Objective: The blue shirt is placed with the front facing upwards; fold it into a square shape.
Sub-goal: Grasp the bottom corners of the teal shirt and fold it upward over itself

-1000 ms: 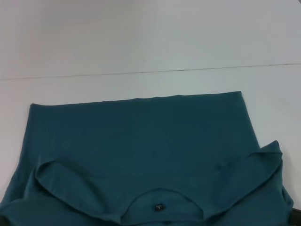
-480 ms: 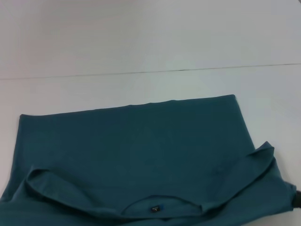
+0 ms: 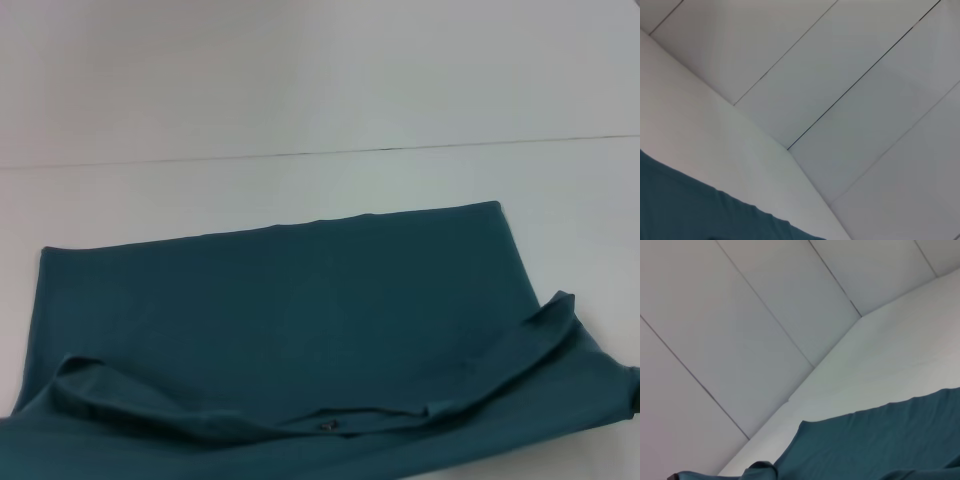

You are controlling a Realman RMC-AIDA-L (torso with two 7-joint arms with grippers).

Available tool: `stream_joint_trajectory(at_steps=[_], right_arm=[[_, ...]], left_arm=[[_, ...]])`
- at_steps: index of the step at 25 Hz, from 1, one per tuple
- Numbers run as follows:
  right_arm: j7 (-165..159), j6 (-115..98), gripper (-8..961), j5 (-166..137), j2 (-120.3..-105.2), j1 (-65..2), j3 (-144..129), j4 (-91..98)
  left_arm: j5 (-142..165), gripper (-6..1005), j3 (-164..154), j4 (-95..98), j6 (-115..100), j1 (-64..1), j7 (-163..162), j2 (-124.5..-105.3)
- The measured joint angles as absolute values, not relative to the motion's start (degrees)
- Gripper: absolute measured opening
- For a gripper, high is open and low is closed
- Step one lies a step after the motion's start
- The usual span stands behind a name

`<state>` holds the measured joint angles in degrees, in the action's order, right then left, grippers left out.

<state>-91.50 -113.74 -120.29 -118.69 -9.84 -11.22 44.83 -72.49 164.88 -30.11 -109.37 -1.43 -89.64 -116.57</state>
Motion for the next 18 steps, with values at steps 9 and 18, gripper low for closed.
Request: stream_joint_trajectory(at_steps=[9,18], right_arm=[[-91.7,-113.7,45,-118.7,-118.64,-9.6,-10.2,44.6],[-91.7,-113.9,40,-116.9,-118.62,-8.0,-10.4,44.5]], left_arm=[[-75.7,43,164.9,-30.1,-109.3,-1.5,-90.3,-116.32],[-76.3,43,164.9,-30.1,-109.9,-1.0,-89.8,-116.11]])
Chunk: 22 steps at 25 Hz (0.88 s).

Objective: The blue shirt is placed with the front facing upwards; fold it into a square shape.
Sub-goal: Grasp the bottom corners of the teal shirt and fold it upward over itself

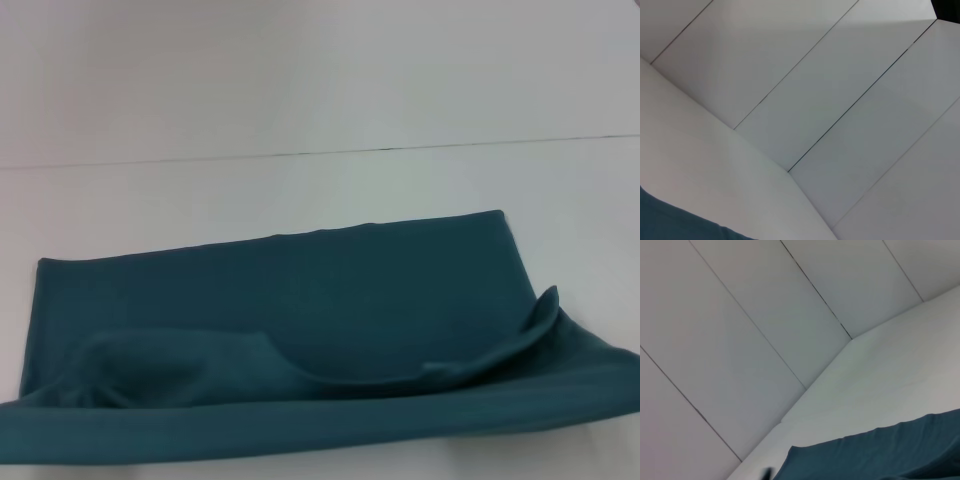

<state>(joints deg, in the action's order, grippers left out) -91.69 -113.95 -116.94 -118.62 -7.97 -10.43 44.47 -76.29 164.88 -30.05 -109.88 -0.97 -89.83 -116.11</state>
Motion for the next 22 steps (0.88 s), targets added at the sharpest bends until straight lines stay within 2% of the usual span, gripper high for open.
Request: stream_joint_trajectory(at_steps=[10,17,22], right_arm=[[-90.1,-114.1,40,-117.0,-118.63,-5.1,-11.5,44.5],[-90.4,-114.2,40,-116.3,-117.63,-3.9,-15.1,44.5],[-90.2,-114.2,40,-115.0,-117.63,-3.5,-15.9,44.5]], left_arm=[[-76.1,43,164.8,-29.0,-112.0,0.5,-87.0,-116.02],[-76.2,43,164.8,-28.6,-113.2,1.0,-86.4,-115.15],[-76.4,43,164.9,-28.3,-113.5,0.7,-86.6,-114.78]])
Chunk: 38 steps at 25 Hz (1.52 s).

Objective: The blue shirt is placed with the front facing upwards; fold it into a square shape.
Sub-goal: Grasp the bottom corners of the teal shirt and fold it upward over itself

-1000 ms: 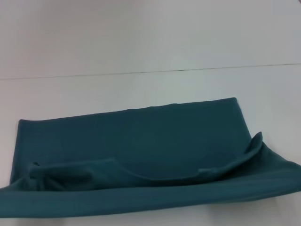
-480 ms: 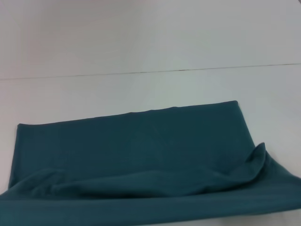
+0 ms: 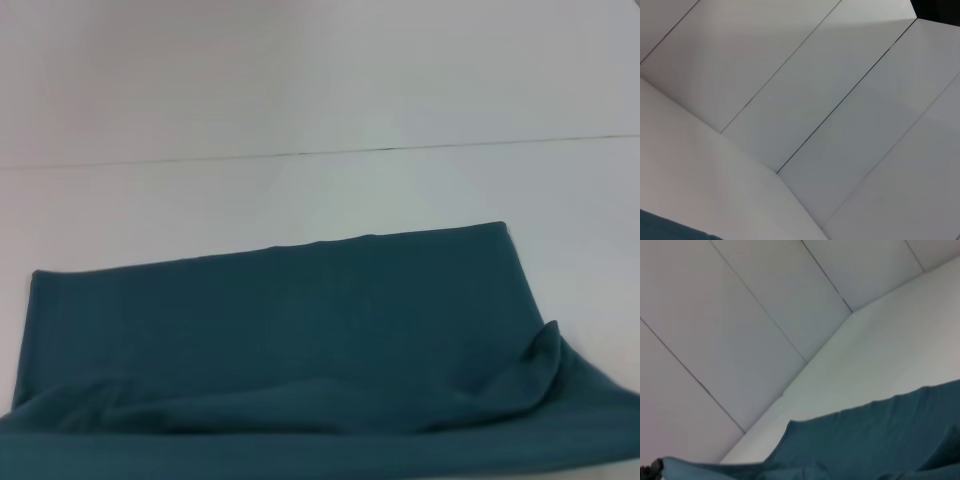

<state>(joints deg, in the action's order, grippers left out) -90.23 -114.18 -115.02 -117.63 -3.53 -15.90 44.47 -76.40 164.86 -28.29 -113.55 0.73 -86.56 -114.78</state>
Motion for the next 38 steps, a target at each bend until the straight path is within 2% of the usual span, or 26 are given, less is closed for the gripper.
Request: stream_joint_trajectory(at_steps=[9,21,27,38], right_arm=[[-91.5,-114.0,41,-108.9,-117.4,-4.9,-16.0,43.8],[-96.2,-111.9,41,-106.7,-117.21,-10.7,-11.6,42.5],[-96.5,-104.9,41,-108.4,-117.82,-13.4,-12.6,42.1],[-95.3,-95.3,35,-111.7,-118.12,-19.3,-14.3,37.4]], left_arm=[[-79.3,43,164.9,-26.8,-113.1,-2.0,-87.0,-114.07],[-82.9,40,164.9,-26.1,-108.5,-4.6,-89.3,-113.61],[-83.4,40,164.8,-26.2,-102.5,-6.5,-90.8,-114.08],[-80.0,40,163.4,-26.6,-90.6,-12.5,-90.7,-116.51]])
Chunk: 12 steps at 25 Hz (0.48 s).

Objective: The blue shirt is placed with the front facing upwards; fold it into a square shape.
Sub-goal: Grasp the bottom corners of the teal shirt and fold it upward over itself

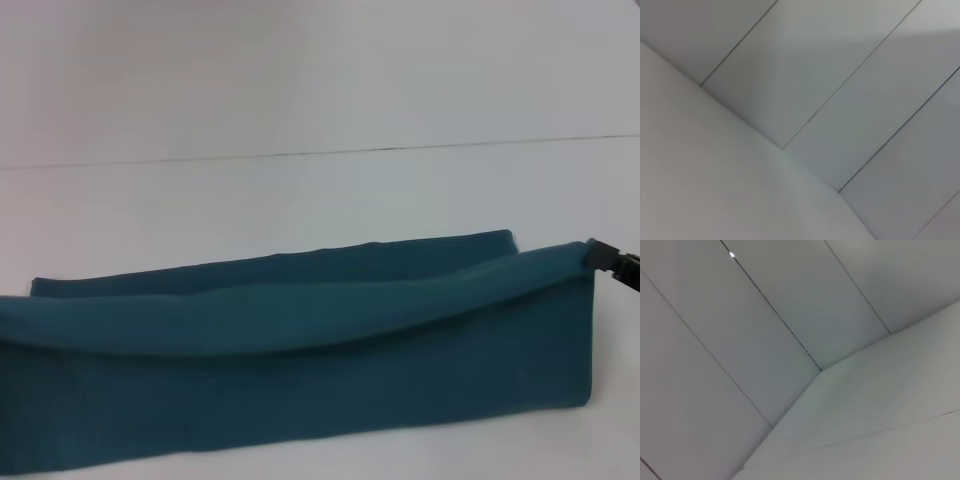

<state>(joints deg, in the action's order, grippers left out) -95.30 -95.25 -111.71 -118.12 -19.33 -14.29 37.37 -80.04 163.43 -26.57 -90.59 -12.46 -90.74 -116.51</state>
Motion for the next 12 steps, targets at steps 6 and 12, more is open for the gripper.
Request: stream_joint_trajectory(at_steps=[6,12], right_arm=[[-94.1,-90.5,37,-111.7,-118.13,-21.6,-15.9,35.0],[-93.9,-84.6,44,-111.7,-118.16,-23.9,-17.1,33.7]], left_arm=[[-78.6,40,161.3,-26.7,-84.3,-16.9,-90.8,-117.77],[-78.6,39,160.5,-26.7,-78.5,-20.2,-91.0,-118.0]])
